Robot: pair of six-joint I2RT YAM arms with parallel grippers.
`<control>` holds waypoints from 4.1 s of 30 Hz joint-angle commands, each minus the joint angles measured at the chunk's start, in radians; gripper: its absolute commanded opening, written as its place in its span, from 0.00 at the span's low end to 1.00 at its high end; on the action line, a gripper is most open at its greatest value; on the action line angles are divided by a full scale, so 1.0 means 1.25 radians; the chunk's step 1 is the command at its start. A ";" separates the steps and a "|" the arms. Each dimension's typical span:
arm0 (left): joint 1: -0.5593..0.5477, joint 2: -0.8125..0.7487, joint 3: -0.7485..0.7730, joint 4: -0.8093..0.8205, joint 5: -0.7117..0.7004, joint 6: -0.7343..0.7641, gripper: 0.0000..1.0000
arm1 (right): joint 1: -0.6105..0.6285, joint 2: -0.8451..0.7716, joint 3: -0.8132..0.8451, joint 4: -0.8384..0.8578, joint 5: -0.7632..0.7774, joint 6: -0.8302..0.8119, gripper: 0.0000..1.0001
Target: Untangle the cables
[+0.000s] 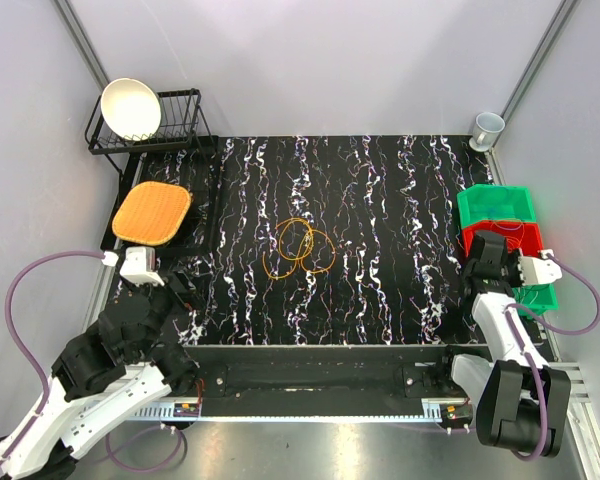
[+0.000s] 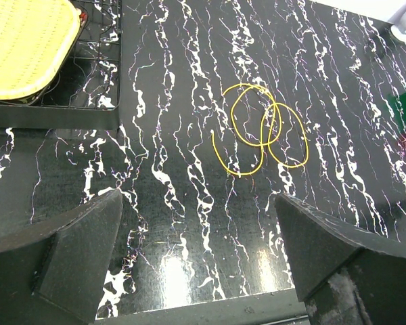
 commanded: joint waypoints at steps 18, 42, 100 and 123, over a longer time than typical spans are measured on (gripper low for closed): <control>-0.011 -0.021 0.005 0.020 -0.031 -0.013 0.99 | -0.002 -0.058 0.001 0.149 0.088 -0.208 0.00; -0.028 -0.051 0.006 0.010 -0.046 -0.025 0.99 | -0.003 -0.005 -0.049 0.157 0.037 -0.103 0.00; -0.029 -0.023 0.003 0.003 -0.088 -0.025 0.99 | 0.276 0.633 0.795 -0.113 -1.161 -0.273 1.00; -0.008 0.047 0.002 0.016 -0.083 -0.005 0.99 | 0.396 0.773 0.887 -0.203 -1.220 -0.444 0.87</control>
